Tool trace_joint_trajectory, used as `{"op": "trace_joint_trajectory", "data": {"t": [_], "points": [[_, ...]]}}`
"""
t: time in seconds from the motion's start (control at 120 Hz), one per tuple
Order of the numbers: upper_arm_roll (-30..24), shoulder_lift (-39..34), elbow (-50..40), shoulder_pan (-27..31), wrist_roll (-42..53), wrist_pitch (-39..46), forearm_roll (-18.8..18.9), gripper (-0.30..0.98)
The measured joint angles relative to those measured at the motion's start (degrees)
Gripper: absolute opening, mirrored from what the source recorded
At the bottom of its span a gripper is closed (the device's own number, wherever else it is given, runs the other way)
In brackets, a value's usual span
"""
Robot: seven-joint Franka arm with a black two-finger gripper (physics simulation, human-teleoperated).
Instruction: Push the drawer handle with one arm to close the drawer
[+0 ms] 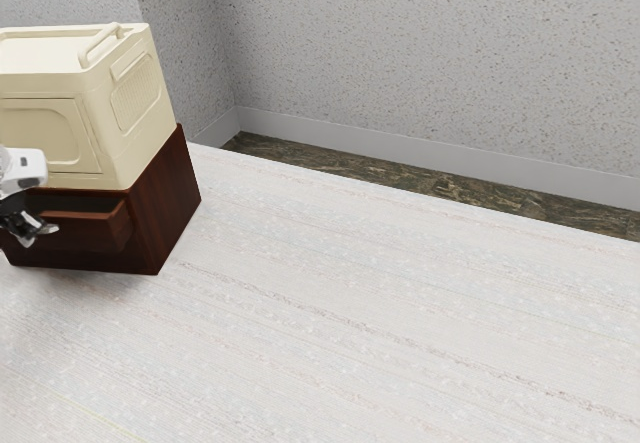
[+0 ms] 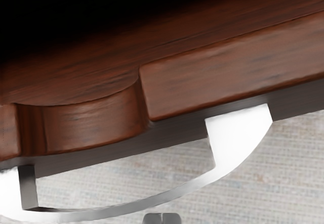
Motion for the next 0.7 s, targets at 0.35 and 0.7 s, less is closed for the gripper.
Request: {"op": "trace_joint_trajectory", "data": {"t": [0.35,0.7], "points": [[-1.78,7.33,8.73,0.07,0.44,-0.1,-0.97,-0.1],[-1.96,-0.13,-0.46,-1.44,-0.18,-0.18,-5.62,-0.1]]}}
